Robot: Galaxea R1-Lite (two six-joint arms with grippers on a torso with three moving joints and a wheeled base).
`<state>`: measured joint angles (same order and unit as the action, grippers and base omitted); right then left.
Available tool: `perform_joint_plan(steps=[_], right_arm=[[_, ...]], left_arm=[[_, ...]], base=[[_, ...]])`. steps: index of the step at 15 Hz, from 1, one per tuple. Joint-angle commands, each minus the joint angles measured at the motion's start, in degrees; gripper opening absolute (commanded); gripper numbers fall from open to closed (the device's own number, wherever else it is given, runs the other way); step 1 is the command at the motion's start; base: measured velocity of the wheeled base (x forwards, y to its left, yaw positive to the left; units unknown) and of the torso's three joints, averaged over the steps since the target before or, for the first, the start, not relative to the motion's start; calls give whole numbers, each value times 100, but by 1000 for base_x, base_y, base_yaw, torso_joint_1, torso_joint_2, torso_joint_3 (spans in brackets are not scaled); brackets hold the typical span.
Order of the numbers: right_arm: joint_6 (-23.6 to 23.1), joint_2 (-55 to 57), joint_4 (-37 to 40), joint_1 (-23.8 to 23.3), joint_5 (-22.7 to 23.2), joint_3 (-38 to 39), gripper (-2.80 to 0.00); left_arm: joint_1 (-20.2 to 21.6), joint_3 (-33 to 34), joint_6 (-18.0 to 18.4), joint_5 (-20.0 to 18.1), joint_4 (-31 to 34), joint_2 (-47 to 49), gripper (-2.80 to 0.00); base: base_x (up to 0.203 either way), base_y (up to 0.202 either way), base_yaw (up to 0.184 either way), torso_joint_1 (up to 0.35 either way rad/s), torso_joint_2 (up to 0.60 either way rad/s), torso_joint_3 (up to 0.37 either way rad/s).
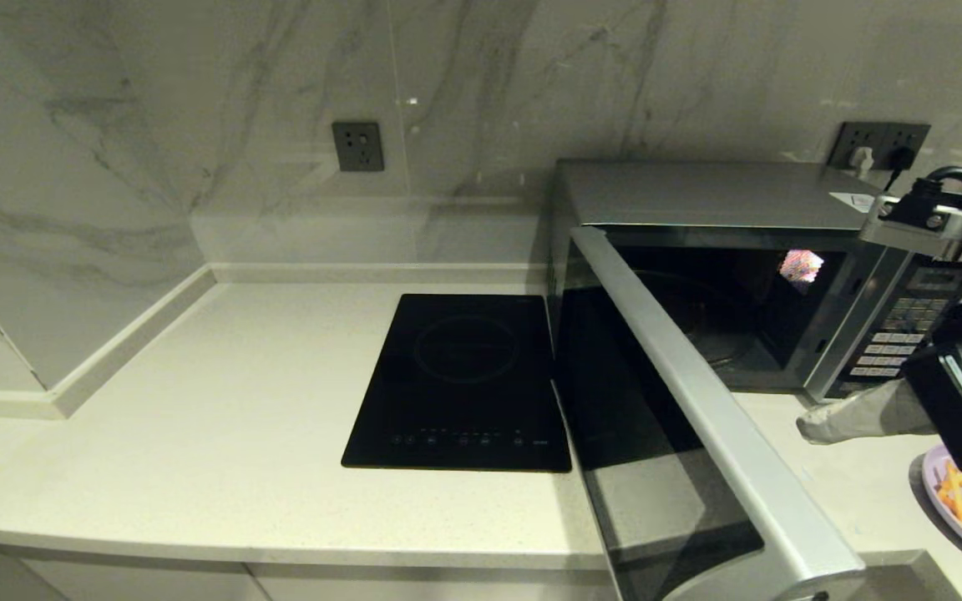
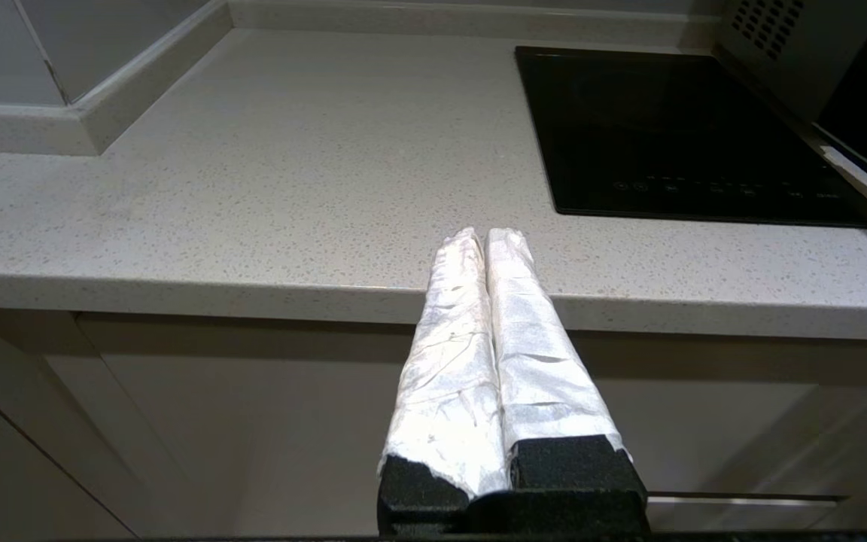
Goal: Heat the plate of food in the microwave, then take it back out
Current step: Open the microwave oven
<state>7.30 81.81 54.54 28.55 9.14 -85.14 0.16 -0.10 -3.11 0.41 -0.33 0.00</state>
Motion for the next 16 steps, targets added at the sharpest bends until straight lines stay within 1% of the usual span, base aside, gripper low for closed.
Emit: perform_joint_plan(steps=[1,3,4,5,6,8,9,10,12,13,14,16], right_arm=[[-1,-16,26,45,0,98,-280],[8,-16,22,45,-26,156,-280],[51,4,13,43,-157,156,-280],[241,30,10,38,-503,147,-280],[803,44,7,40,-897,117,-280],[2184,5,25,25,-2229,91,-280],[2638,-47,73,-74,-2636,122,-280],[2885,-100,170,-405,-2799,143,-280],[3224,-164,270,-1543,-2904,203,-280],[3368,-138,252,-2219,-2883,267,-280],[3466,-80,173,-2939,-2747,364,-280],[3523,76,-56,-4338,-2223,587,-280]], left_arm=[[2,1,-5,2,-2,0,-280],[2,1,-5,2,-2,0,-280],[2,1,-5,2,-2,0,-280],[2,1,-5,2,-2,0,-280],[2,1,-5,2,-2,0,-280],[2,1,-5,2,-2,0,-280],[2,1,-5,2,-2,0,-280],[2,1,-5,2,-2,0,-280],[2,1,-5,2,-2,0,-280],[2,1,-5,2,-2,0,-280],[2,1,-5,2,-2,0,-280],[2,1,-5,2,-2,0,-280]], base=[[0,0,0,0,0,0],[0,0,0,0,0,0],[0,0,0,0,0,0],[0,0,0,0,0,0],[0,0,0,0,0,0],[0,0,0,0,0,0],[0,0,0,0,0,0],[0,0,0,0,0,0],[0,0,0,0,0,0],[0,0,0,0,0,0],[0,0,0,0,0,0],[0,0,0,0,0,0]])
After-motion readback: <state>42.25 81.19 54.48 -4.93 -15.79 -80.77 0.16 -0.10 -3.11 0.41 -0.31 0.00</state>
